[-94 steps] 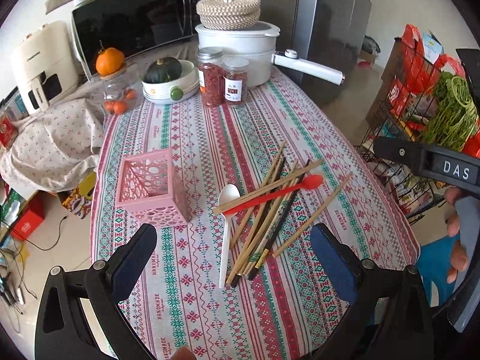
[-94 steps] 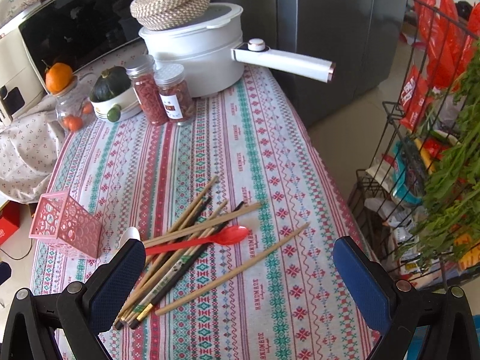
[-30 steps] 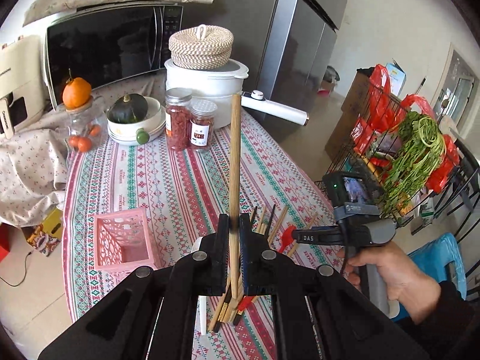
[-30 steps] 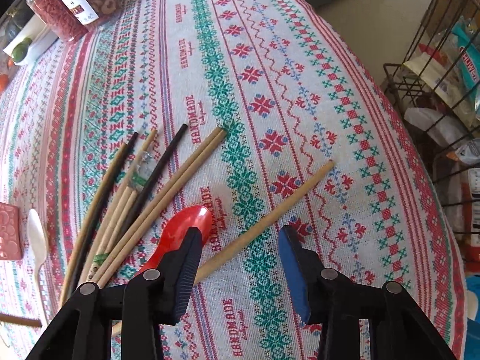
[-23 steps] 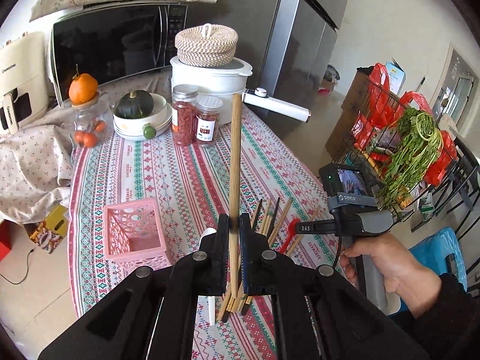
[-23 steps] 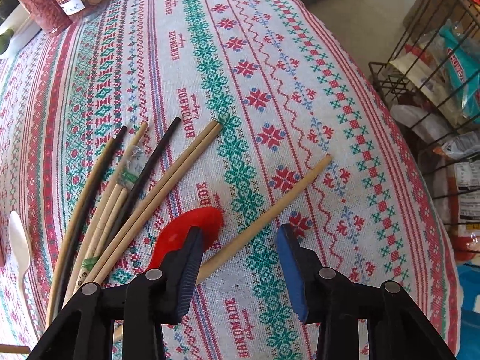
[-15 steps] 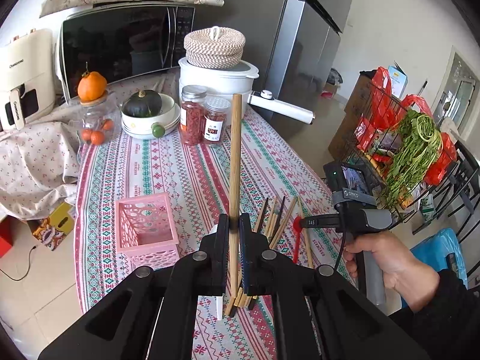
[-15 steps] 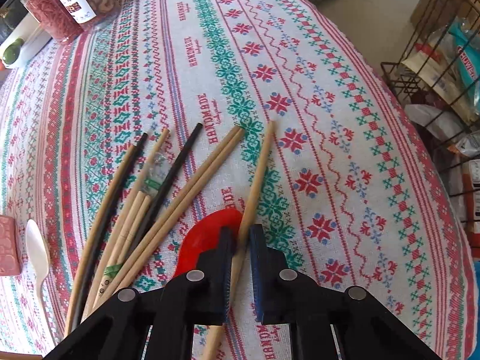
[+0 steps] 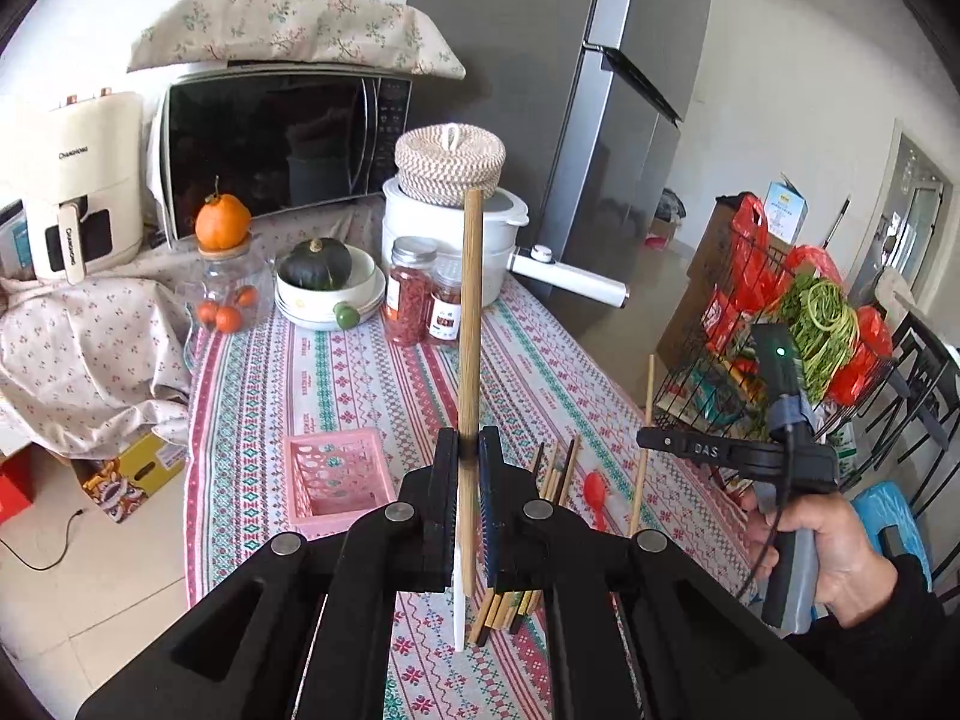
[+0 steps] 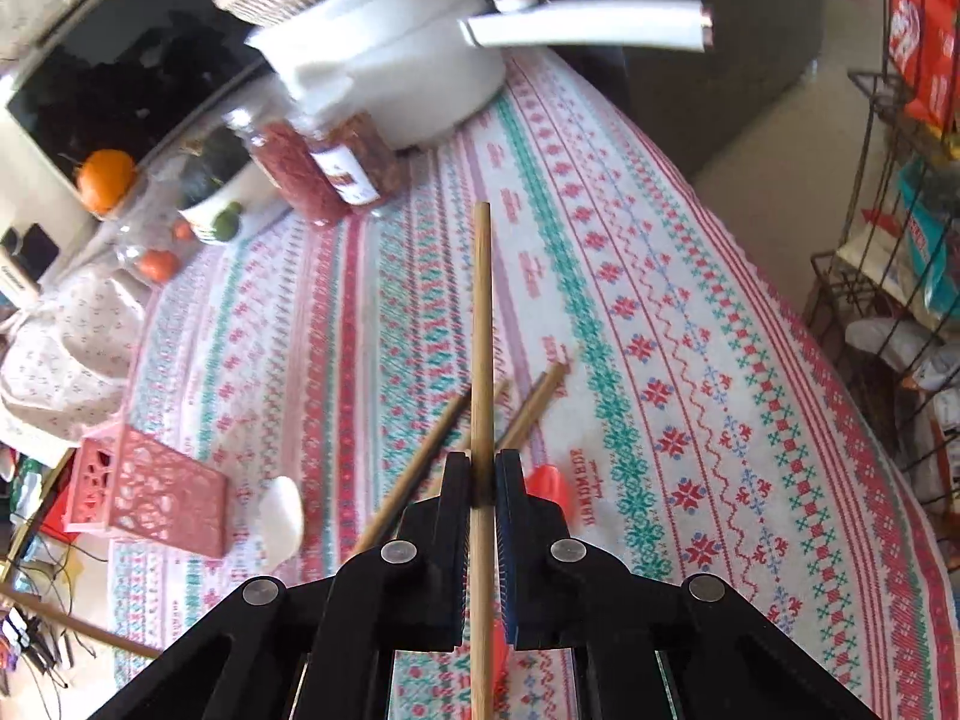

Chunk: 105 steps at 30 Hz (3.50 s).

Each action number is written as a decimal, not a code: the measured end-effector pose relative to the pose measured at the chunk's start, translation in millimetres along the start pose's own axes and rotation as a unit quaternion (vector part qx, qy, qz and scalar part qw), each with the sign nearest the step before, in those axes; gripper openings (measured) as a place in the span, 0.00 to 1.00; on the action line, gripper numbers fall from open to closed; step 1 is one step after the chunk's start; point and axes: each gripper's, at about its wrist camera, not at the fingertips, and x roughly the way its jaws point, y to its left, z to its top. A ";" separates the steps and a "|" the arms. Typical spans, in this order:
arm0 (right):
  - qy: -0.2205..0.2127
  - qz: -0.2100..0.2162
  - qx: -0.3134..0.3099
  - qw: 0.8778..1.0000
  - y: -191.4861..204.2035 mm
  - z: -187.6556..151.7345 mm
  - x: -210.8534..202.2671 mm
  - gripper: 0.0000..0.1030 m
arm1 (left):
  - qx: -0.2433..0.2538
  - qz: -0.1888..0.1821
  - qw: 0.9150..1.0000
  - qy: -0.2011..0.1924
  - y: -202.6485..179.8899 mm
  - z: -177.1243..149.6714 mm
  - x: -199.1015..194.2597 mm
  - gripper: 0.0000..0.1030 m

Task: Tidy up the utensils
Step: 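Lift the chopsticks upright with the left tool over the pink basket, then lower the chopsticks into the pink basket and open the left tool, then move the right tool down toward the red plastic spoon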

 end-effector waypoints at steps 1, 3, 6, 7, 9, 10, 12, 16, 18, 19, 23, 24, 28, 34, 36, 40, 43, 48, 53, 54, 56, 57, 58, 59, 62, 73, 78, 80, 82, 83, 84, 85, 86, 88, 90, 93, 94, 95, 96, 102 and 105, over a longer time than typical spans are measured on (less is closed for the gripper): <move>-0.016 0.009 -0.011 1.000 7.9 -1.2 -12.0 0.06 | -0.002 0.003 1.000 -0.011 1.6 2.2 -5.8 0.06; -0.047 0.027 -0.031 0.998 22.3 -4.0 -33.2 0.06 | -0.006 0.010 0.999 -0.038 5.3 6.7 -17.1 0.06; -0.092 0.045 -0.055 0.993 41.5 -8.6 -60.0 0.06 | -0.010 0.026 0.996 -0.085 10.8 12.6 -33.1 0.06; -0.106 0.052 -0.062 0.991 46.8 -8.8 -68.4 0.06 | -0.012 0.031 0.995 -0.099 13.0 14.0 -37.1 0.06; -0.129 0.064 -0.077 0.987 57.0 -9.2 -79.5 0.06 | -0.017 0.040 0.992 -0.119 18.6 17.4 -41.3 0.06; -0.139 0.069 -0.083 0.984 62.0 -9.0 -84.0 0.06 | -0.020 0.045 0.991 -0.125 21.6 18.5 -41.3 0.06; -0.152 0.084 -0.089 0.981 69.7 -8.0 -90.5 0.06 | -0.026 0.053 0.990 -0.126 28.7 20.8 -35.1 0.06; -0.162 0.105 -0.096 0.976 86.1 -6.2 -93.6 0.06 | -0.019 0.081 0.991 -0.107 43.7 21.6 -2.7 0.06; -0.161 0.109 -0.102 0.976 93.2 -6.6 -91.1 0.06 | -0.027 0.089 0.992 -0.080 55.1 21.4 19.1 0.06; -0.160 0.110 -0.103 0.976 96.8 -5.9 -89.0 0.06 | -0.030 0.095 0.993 -0.069 59.9 21.0 28.5 0.06; -0.158 0.117 -0.105 0.975 105.4 -4.3 -82.7 0.06 | -0.035 0.101 0.994 -0.036 73.4 20.1 56.0 0.06; -0.159 0.119 -0.105 0.974 107.6 -3.6 -81.4 0.06 | -0.037 0.100 0.994 -0.027 75.6 19.3 62.0 0.06; -0.164 0.135 -0.098 0.972 115.5 -0.8 -77.7 0.06 | -0.053 0.094 0.994 0.007 84.1 14.3 86.3 0.06; -0.176 0.157 -0.088 0.968 131.0 4.5 -73.4 0.06 | -0.064 0.105 0.992 0.018 93.8 10.2 106.8 0.07; -0.181 0.162 -0.085 0.966 135.9 6.7 -71.2 0.06 | -0.074 0.110 0.991 0.024 96.5 10.0 105.7 0.11; -0.195 0.175 -0.080 0.962 144.9 12.1 -66.6 0.06 | -0.089 0.109 0.990 0.024 99.4 7.2 91.5 0.46; -0.207 0.186 -0.073 0.958 150.7 15.7 -62.4 0.06 | -0.089 0.111 0.989 0.026 101.5 2.9 78.0 0.58; -0.221 0.191 -0.057 0.955 160.7 17.3 -51.3 0.06 | -0.092 0.116 0.988 0.047 108.9 -11.9 61.7 0.71; -0.228 0.176 -0.070 0.955 180.3 13.9 -34.9 0.06 | -0.101 0.118 0.985 0.071 120.1 -27.5 53.0 0.74; -0.228 0.169 -0.076 0.956 184.4 12.9 -30.6 0.06 | -0.101 0.119 0.985 0.075 122.2 -29.9 52.1 0.74; -0.222 0.159 -0.086 0.958 191.4 11.2 -20.8 0.06 | -0.099 0.123 0.984 0.080 125.6 -34.4 50.4 0.75; -0.217 0.155 -0.089 0.960 194.5 11.0 -15.0 0.06 | -0.098 0.125 0.984 0.082 126.8 -36.4 49.9 0.75; -0.211 0.152 -0.091 0.961 197.0 10.4 -9.3 0.07 | -0.095 0.127 0.984 0.084 127.5 -38.4 49.5 0.75; -0.205 0.148 -0.093 0.963 199.3 9.6 -3.4 0.07 | -0.092 0.129 0.984 0.087 128.1 -39.9 49.6 0.75; -0.185 0.140 -0.095 0.968 204.2 7.7 13.9 0.07 | -0.086 0.130 0.984 0.092 129.1 -42.7 49.9 0.75; -0.141 0.121 -0.087 0.979 201.3 6.4 37.8 0.34 | -0.078 0.117 0.985 0.096 122.1 -41.3 50.2 0.75; -0.170 0.118 -0.120 0.971 201.0 6.0 12.0 0.75 | -0.072 0.112 0.986 0.097 115.2 -40.3 49.4 0.76; -0.178 0.114 -0.140 0.967 199.9 4.7 0.7 0.82 | -0.068 0.110 0.987 0.097 111.0 -40.6 49.1 0.76; -0.188 0.105 -0.158 0.964 196.1 2.6 -10.4 0.85 | -0.064 0.106 0.987 0.098 106.1 -40.7 49.0 0.77; -0.192 0.101 -0.166 0.962 193.3 1.3 -15.5 0.87 | -0.063 0.104 0.988 0.098 103.4 -40.8 48.9 0.77; -0.197 0.097 -0.173 0.960 189.3 0.2 -20.5 0.88 | -0.061 0.101 0.988 0.099 100.5 -41.0 48.9 0.78; -0.201 0.092 -0.179 0.959 184.7 -0.8 -25.4 0.90 | -0.060 0.098 0.988 0.100 97.6 -41.1 48.9 0.78; -0.205 0.087 -0.184 0.957 179.8 -1.5 -29.9 0.92 | -0.058 0.096 0.989 0.101 94.7 -41.2 49.2 0.79; -0.210 0.073 -0.190 0.956 168.7 -3.5 -37.4 0.93 | -0.054 0.092 0.989 0.102 88.1 -41.4 49.8 0.80; -0.210 0.062 -0.191 0.957 156.9 -4.6 -42.8 0.94 | -0.047 0.091 0.989 0.105 81.3 -41.9 51.2 0.81; -0.205 0.043 -0.184 0.960 137.6 -5.1 -47.0 0.97 | -0.040 0.093 0.989 0.110 71.3 -42.8 54.4 0.85; -0.203 0.038 -0.181 0.961 131.3 -5.4 -48.0 0.97 | -0.038 0.094 0.989 0.110 67.9 -42.9 55.8 0.86; -0.199 0.032 -0.179 0.963 125.1 -5.6 -48.4 0.99 | -0.035 0.094 0.989 0.111 64.7 -43.0 57.3 0.87; -0.196 0.026 -0.178 0.964 119.1 -6.1 -49.2 0.99 | -0.033 0.095 0.989 0.112 61.6 -43.0 58.6 0.87; -0.178 -0.021 -0.168 0.969 85.2 -6.9 -50.1 1.00 | -0.020 0.097 0.988 0.116 38.9 -44.0 67.5 0.98; -0.150 -0.031 -0.150 0.977 67.4 -5.3 -46.1 1.00 | -0.012 0.095 0.988 0.119 25.7 -44.7 71.6 1.00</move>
